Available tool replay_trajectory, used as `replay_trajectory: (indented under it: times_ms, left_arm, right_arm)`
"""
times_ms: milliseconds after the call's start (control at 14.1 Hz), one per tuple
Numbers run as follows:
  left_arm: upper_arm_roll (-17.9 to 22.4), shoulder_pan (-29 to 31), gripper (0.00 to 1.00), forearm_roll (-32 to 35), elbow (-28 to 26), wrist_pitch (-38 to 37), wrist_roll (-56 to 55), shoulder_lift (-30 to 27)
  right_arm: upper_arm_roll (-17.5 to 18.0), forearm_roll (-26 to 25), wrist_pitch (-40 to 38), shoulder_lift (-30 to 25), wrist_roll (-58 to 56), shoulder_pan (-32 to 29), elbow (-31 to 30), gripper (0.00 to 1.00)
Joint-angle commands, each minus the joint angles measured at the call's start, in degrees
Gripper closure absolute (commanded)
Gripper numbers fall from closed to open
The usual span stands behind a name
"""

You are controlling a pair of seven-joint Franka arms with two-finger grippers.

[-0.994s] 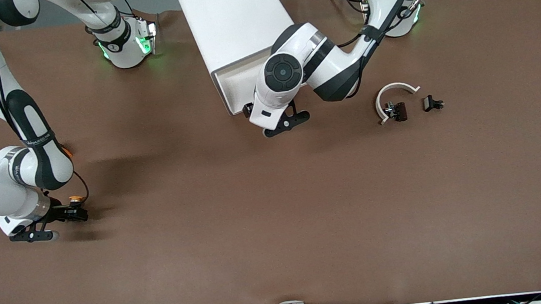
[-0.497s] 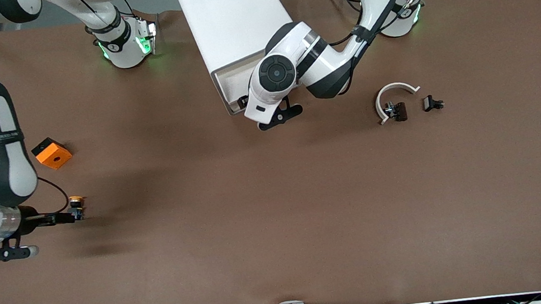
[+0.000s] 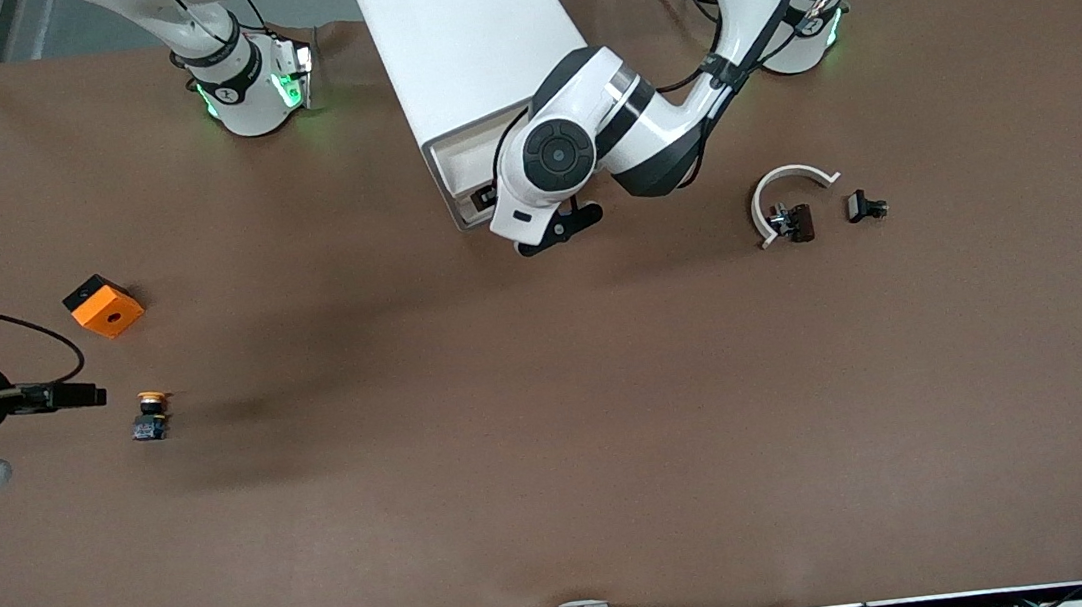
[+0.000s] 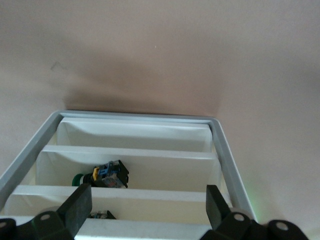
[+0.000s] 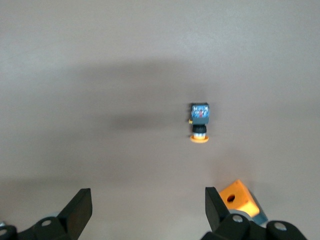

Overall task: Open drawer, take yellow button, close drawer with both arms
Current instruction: 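Push the drawer shut with the left gripper while the right gripper withdraws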

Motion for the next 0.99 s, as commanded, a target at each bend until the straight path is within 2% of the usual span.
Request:
replay_trajectory:
  times_ms: [0, 213, 355, 568, 639, 923]
  left_arm:
    - [-1.01, 0.00, 0.00, -2.24, -0.50, -0.97, -1.62, 0.12]
    - [-1.18, 0.00, 0.00, -4.00, -0.58, -2.12, -1.71, 0.65]
    - [-1.18, 0.00, 0.00, -5.40, -0.58, -3.09, -1.71, 1.00]
    - [-1.18, 0.00, 0.00, -7.34, -0.58, -3.70, -1.71, 1.45]
    - [-1.18, 0.00, 0.00, -8.13, -0.58, -3.70, -1.71, 1.53]
    - [-1.18, 0.00, 0.00, -10.24, -0.58, -4.06, -1.80, 1.80]
  right_arm:
    - [-0.55, -0.22, -5.57, -1.52, 1.16, -0.25, 2.55, 0.00]
    - [-0.64, -0.66, -14.54, -1.70, 0.98, -1.13, 9.75, 0.00]
    - [-0.73, -0.83, -16.58, -2.05, 0.98, -1.13, 12.84, 0.00]
    - [-0.29, 0.65, -17.98, -2.23, -0.08, -0.96, 13.64, 0.00]
    - [-0.12, 1.09, -20.34, -3.53, -0.42, -0.87, 13.64, 0.00]
    - [-0.20, 0.92, -20.71, -9.24, 0.01, 0.27, 13.38, 0.00]
